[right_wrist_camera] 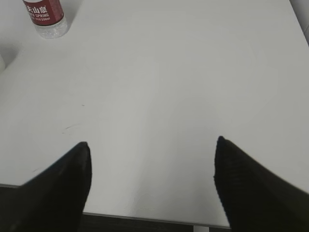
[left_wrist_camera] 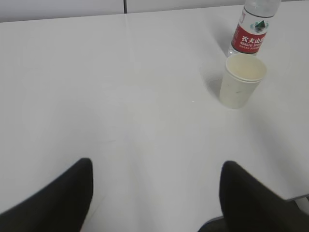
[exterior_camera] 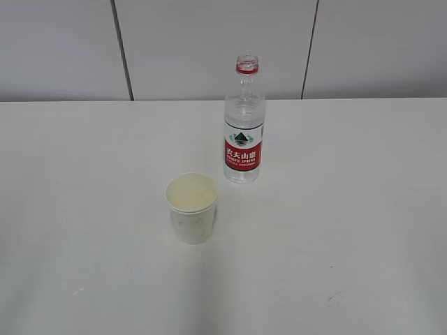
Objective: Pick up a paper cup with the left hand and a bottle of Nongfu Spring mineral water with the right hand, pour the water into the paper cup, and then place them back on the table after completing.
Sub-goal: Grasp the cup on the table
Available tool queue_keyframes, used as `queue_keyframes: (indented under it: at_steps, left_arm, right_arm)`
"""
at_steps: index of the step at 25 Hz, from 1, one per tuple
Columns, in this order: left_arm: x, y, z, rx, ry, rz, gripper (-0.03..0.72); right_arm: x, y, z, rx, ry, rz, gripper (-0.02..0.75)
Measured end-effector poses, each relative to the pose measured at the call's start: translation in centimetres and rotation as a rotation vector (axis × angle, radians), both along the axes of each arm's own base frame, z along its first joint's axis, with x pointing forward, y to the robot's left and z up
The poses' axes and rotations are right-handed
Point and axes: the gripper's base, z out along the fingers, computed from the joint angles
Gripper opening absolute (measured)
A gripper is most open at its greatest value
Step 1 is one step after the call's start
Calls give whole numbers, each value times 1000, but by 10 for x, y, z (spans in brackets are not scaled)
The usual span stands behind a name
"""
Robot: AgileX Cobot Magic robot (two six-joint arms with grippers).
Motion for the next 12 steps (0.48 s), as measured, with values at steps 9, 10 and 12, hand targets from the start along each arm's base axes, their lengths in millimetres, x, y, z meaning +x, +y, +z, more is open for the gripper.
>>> queue_keyframes:
  at_steps: [9, 10, 12]
  left_arm:
    - [0, 0, 0, 0, 0, 0, 500]
    - [0, 0, 0, 0, 0, 0, 500]
    - [0, 0, 0, 0, 0, 0, 500]
  right_arm:
    - [0, 0, 0, 0, -1, 0, 587]
    - [0, 0, 0, 0, -1, 0, 587]
    - [0, 0, 0, 0, -1, 0, 587]
